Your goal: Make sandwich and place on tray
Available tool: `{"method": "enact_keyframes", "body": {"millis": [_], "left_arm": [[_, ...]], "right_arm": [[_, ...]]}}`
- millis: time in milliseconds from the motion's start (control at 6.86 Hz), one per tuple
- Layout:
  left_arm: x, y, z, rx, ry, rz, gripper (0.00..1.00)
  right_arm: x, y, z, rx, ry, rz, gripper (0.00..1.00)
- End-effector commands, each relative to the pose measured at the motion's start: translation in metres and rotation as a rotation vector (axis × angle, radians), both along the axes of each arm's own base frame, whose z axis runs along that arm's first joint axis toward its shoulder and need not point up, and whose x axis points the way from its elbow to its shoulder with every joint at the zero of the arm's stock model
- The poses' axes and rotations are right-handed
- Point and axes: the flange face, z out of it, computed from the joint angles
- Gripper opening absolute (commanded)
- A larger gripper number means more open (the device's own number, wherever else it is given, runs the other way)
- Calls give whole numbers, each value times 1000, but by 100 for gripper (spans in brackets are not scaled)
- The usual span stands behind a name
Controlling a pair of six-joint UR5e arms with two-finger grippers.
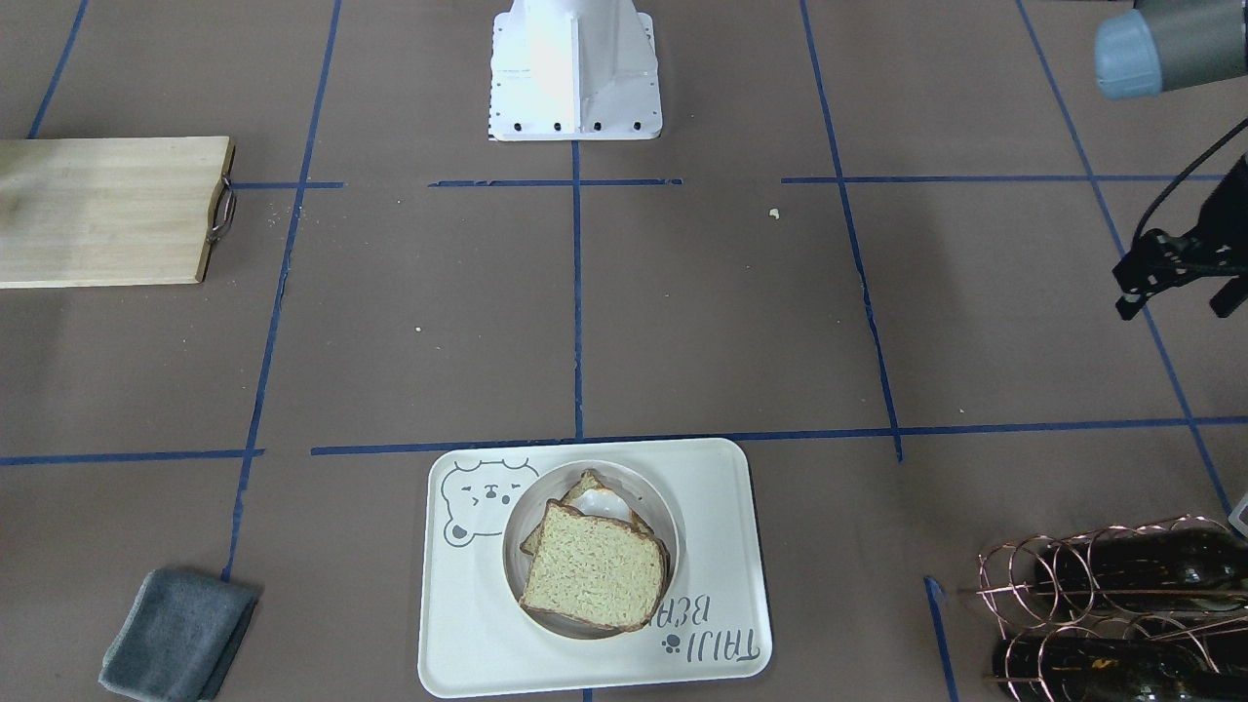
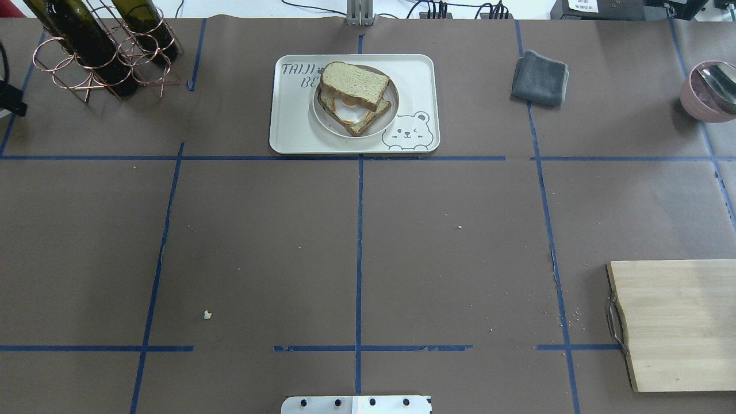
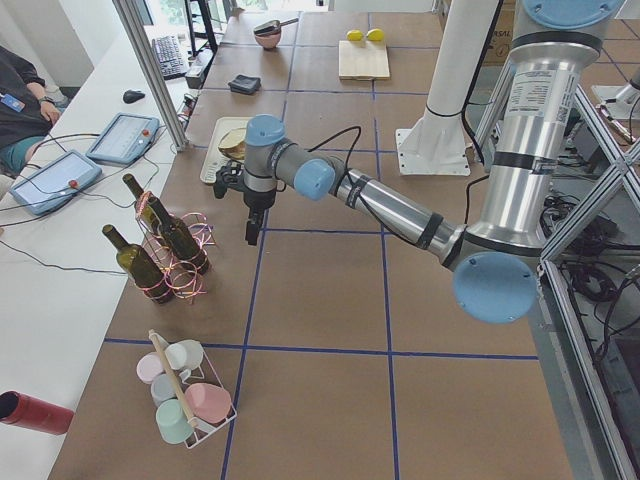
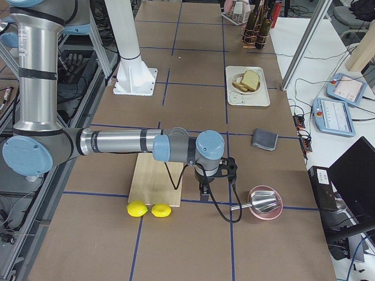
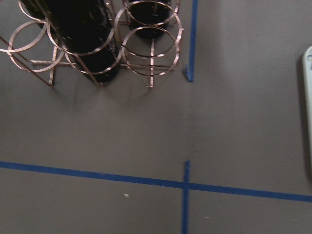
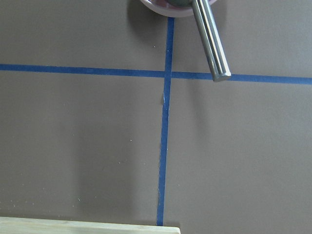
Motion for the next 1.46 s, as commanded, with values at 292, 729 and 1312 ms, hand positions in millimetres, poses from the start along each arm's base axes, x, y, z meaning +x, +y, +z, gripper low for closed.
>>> {"method": "enact_keyframes", "body": {"millis": [292, 729, 1312], "left_arm": [[-134, 31, 121, -32, -49, 108, 100], [-137, 33, 164, -108, 38, 113, 100], [-135, 43, 172, -135, 88, 113, 100]], "right_arm": [[0, -2, -7, 8, -4, 5, 100], [-2, 2, -3, -6, -34, 6, 100], [-2, 2, -2, -8, -35, 6, 100]]}}
